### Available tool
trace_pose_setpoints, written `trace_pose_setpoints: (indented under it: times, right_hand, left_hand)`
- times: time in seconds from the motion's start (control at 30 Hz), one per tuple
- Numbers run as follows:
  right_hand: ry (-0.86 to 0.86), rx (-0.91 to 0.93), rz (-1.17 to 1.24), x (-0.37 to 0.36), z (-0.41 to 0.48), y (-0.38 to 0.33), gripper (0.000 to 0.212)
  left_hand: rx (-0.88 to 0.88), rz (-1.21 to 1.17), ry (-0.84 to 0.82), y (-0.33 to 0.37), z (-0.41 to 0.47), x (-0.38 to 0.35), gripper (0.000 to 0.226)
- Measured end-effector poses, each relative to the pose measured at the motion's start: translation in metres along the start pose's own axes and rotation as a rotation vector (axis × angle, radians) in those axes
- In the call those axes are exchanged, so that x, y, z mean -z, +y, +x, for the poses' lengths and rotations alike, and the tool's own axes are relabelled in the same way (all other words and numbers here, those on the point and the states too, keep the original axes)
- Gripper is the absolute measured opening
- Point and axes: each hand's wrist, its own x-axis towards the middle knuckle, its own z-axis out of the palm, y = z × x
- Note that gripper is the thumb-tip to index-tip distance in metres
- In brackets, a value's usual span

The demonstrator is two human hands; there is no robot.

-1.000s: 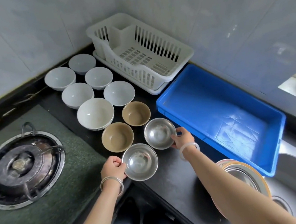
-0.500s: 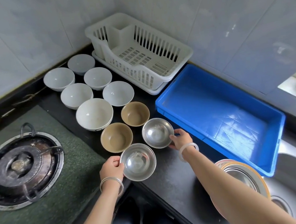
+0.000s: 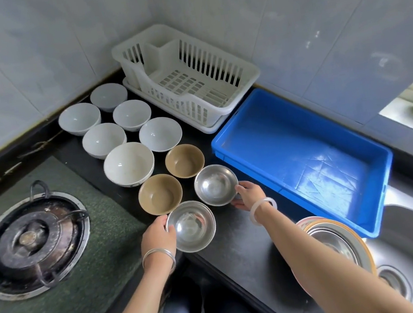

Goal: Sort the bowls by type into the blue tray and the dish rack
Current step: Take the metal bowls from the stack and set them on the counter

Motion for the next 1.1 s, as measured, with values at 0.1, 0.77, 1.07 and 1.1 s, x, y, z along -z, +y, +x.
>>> trace_pose_setpoints:
  times: [0.1, 0.77, 1.07, 1.1]
  right_hand:
    - [0.032, 0.076, -0.105, 0.011, -0.008, 0.000, 0.035]
    - [0.748, 0.012, -0.459, 0.173, -0.130, 0.140, 0.041]
    - [0.649, -0.163, -0.346, 0.168, -0.132, 0.156, 0.029]
    - [0.658, -0.163, -0.355, 0.169, -0.132, 0.156, 0.025]
  left_hand:
    - [-0.038, 0.090, 0.003, 0.007, -0.003, 0.003, 0.035]
    - [-0.636, 0.204, -0.562, 0.149, -0.102, -0.133, 0.040]
    - [-0.601, 0.249, -0.607, 0.149, -0.107, -0.152, 0.036]
    - [-0.601, 0.252, -0.603, 0.149, -0.106, -0.153, 0.035]
